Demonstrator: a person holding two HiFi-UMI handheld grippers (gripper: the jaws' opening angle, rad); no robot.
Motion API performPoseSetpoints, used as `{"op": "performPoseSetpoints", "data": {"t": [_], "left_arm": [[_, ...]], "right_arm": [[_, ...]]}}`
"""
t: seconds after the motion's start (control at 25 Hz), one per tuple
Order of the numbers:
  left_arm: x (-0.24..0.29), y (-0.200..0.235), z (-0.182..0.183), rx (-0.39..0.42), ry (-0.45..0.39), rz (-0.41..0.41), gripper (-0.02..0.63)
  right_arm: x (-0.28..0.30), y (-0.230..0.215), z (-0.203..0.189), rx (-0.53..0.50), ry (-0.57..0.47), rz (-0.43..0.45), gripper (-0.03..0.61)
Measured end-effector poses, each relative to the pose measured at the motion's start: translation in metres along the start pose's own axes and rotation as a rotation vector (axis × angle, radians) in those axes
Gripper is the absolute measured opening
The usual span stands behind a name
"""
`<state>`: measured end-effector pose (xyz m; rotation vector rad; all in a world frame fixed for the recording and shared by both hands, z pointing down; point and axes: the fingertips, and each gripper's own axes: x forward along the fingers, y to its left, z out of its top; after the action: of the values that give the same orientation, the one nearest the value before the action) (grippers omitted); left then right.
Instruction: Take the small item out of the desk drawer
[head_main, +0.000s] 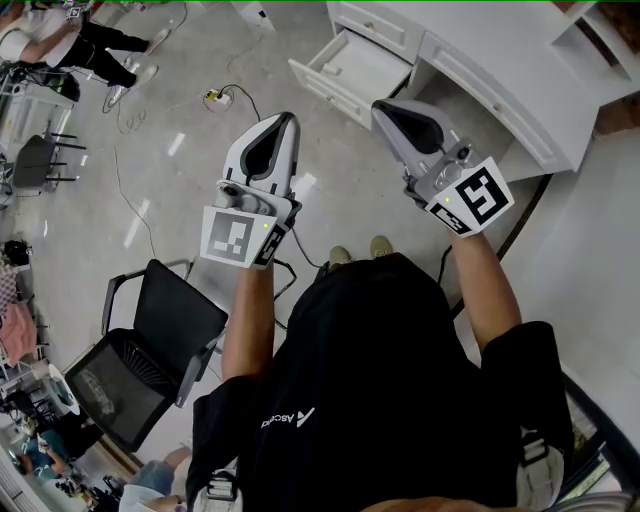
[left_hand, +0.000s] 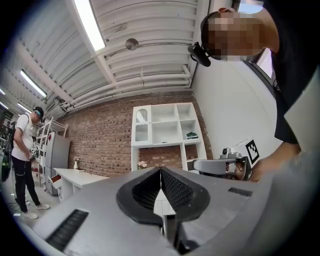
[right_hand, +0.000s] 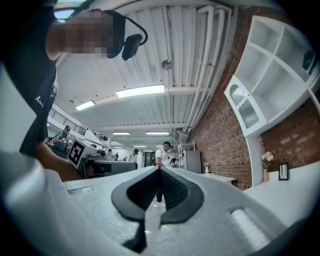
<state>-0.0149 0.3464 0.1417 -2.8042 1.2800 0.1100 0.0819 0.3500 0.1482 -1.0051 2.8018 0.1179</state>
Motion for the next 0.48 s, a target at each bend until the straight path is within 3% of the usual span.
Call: {"op": "performPoseSetpoints", "data": {"t": [0.48], "left_arm": [[0.031, -0.012, -0.005, 0.022, -0.007, 0.004, 0.0]], "right_arm": [[-0.017, -0.034, -0.003, 0.01, 0.006, 0.001, 0.0]]}}
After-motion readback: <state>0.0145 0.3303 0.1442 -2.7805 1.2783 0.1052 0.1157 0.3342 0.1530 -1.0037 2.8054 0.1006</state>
